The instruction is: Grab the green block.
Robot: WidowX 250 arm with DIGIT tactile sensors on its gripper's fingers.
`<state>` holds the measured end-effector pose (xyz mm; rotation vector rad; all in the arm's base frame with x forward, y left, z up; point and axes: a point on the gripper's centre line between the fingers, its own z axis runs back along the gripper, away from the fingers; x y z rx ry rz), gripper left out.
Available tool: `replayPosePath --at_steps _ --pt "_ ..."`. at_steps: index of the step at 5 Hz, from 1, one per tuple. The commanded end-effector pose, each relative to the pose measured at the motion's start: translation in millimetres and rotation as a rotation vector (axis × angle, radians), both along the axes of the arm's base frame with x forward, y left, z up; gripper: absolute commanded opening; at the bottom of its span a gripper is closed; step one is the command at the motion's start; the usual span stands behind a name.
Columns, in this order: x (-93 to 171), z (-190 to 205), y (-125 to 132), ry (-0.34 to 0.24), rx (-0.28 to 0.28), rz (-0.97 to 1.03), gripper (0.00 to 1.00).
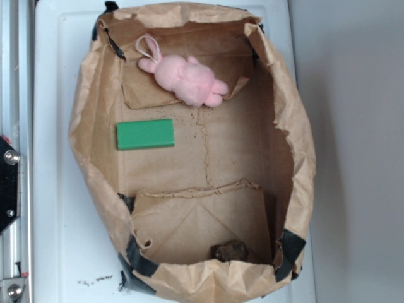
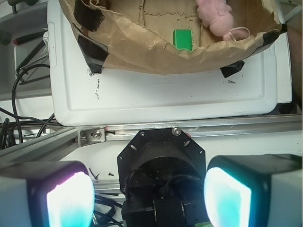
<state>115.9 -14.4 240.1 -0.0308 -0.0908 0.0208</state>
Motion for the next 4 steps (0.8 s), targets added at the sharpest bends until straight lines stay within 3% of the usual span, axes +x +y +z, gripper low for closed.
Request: replayPosePath --at_steps 1,3,4 --pt "0 0 0 0.0 0.0 0.0 1.0" --pt "66 -5 12 -0.071 0.044 0.068 1.0" --pt "87 -20 26 -0.058 0.078 0.069 1.0"
